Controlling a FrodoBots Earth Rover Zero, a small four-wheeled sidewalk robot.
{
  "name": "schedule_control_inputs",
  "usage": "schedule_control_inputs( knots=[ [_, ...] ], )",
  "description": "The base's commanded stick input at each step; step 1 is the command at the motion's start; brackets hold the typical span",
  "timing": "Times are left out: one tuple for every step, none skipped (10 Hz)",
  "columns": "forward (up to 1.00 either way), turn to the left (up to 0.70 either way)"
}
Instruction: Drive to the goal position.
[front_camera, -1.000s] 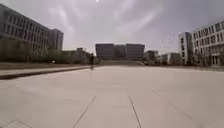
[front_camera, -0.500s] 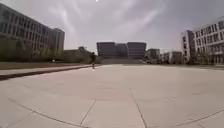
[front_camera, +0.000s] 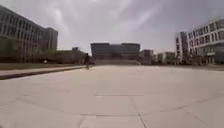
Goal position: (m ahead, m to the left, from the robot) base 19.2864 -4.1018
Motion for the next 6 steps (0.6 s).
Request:
schedule_control_inputs(
  knots=[
    [1.00,0.00],
    [1.00,0.00],
    [1.00,-0.05],
    [1.00,-0.36],
    [1.00,-0.36],
    [1.00,-0.18]
  ],
)
